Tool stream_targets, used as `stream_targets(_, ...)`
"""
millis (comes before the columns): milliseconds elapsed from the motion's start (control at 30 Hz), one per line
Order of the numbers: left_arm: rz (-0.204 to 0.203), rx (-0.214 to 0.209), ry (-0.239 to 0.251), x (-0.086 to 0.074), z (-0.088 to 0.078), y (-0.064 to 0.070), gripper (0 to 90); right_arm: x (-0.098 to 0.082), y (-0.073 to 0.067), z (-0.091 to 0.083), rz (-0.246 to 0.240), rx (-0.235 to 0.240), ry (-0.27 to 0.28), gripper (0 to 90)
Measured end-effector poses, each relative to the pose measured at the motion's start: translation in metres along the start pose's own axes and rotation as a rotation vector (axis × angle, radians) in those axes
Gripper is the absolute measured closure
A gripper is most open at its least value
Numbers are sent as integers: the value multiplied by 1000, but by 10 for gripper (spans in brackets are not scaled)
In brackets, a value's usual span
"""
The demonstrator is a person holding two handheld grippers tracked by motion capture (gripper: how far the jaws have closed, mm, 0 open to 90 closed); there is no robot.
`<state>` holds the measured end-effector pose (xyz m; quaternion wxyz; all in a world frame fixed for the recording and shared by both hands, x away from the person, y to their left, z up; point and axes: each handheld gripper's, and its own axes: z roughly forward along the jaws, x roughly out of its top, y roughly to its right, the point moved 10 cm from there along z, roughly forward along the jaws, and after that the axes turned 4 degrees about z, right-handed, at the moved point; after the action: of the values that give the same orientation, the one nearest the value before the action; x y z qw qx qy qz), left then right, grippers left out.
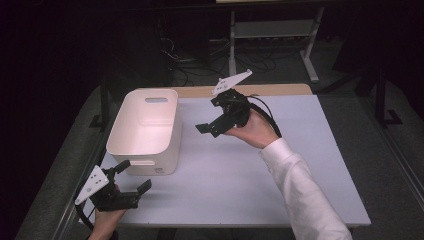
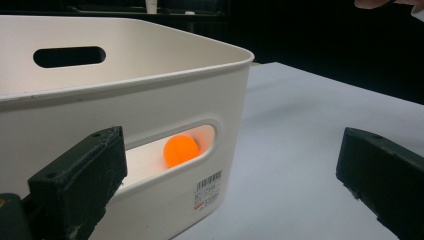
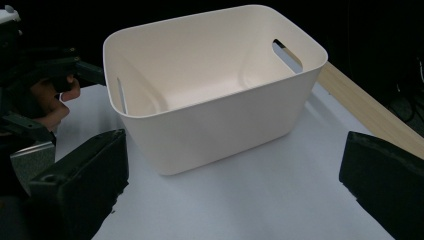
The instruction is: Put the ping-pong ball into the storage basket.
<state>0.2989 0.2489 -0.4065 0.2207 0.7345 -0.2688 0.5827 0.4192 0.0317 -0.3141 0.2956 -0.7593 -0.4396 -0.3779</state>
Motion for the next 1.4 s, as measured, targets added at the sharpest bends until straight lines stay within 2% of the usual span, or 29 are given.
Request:
stream_targets(67,6,0,-3,0,0,0,0,-1,2,-4,-4,-4,20,0)
stream_targets(367,7,5,-15,-2,0,-1,0,-14,2,-15,20,-27,45,0)
stream_targets(467,0,7,-11,-2,0,-1,0,-18,5,-16,6,-34,51,0)
stream_targets(500,1,8,-12,-2,0,-1,0,-19,5,-18,13,-35,55,0)
stream_targets(533,1,8,-12,-2,0,-1,0,-20,3,-18,42,-25,61,0)
stream_targets(600,0,8,-11,-2,0,-1,0,-23,4,-20,55,-25,61,0)
stream_targets(800,0,10,-12,-2,0,-1,0,-28,5,-27,60,-21,80,0)
stream_targets(833,4,10,-15,-2,0,-1,0,-30,4,-28,56,-22,78,0)
stream_targets(867,4,10,-13,-2,0,-2,0,-32,6,-29,27,-31,77,0)
stream_targets(1000,6,10,-18,-3,0,-2,0,-37,4,-32,38,-34,81,0)
stream_targets(1067,3,10,-16,-2,1,-1,0,-40,6,-33,25,-42,81,0)
stream_targets(1400,2,9,-16,-2,1,-1,0,-57,10,-41,61,-60,89,0)
